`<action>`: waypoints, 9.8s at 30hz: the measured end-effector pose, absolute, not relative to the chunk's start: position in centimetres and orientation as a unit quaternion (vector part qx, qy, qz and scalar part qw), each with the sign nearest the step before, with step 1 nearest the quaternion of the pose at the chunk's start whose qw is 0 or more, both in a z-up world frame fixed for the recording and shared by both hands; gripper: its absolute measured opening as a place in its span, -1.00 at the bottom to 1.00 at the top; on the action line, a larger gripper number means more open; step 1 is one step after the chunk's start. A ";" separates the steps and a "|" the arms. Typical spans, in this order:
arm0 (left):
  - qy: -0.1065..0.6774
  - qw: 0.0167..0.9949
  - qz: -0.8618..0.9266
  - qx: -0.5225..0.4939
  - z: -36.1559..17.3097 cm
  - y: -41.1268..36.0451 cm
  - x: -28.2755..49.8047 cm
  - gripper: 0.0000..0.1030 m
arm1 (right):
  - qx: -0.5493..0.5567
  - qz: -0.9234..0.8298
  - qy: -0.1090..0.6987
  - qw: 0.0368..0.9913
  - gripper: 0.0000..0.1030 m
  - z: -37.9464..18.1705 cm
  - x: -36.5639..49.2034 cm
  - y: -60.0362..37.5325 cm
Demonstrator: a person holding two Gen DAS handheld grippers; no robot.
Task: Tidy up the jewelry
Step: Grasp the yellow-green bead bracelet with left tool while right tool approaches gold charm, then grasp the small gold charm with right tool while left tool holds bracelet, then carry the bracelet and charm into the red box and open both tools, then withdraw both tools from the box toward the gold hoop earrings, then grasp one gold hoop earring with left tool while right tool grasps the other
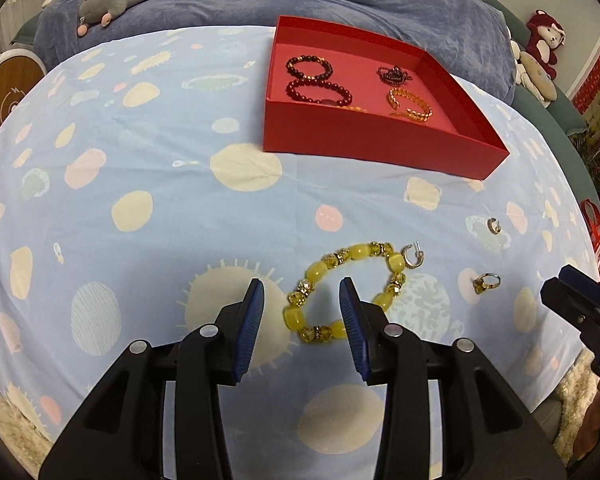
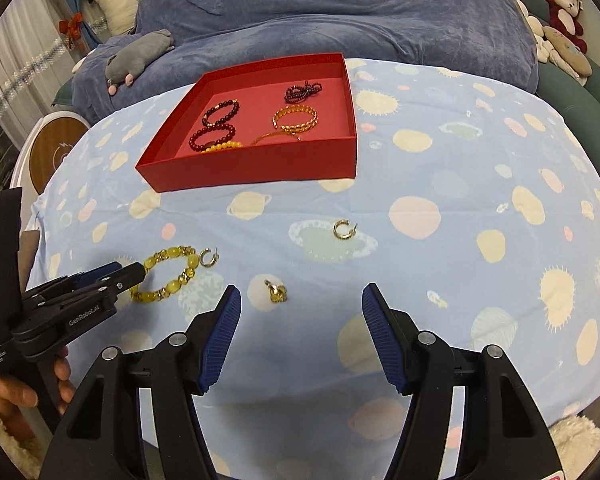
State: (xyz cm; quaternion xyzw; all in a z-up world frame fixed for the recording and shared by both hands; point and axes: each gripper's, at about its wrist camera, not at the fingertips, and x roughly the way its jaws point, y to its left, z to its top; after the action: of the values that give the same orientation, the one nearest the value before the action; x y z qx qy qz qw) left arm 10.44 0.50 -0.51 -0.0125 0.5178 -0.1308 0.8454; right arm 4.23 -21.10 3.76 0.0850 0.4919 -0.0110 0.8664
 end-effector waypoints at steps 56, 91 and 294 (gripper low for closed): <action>0.521 0.843 -0.134 -0.010 -1.2 0.0 7.7 -0.82 | 0.059 0.014 0.527 0.848 -0.53 -0.8 8.2 -18.6; 0.481 0.853 -0.195 -0.052 6.8 -1.7 6.0 -0.83 | 0.122 0.023 0.498 0.858 -0.80 4.3 2.4 -20.3; 0.475 0.868 -0.146 -0.003 6.5 -5.2 10.5 -0.67 | 0.091 0.005 0.470 0.878 -0.65 6.1 6.8 -19.0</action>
State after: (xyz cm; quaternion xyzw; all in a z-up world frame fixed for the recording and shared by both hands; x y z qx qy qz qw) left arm 10.46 -5.22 6.47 -0.0029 0.4751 -0.1465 0.8677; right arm 6.77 -19.04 6.08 0.0914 0.4705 0.0046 0.8776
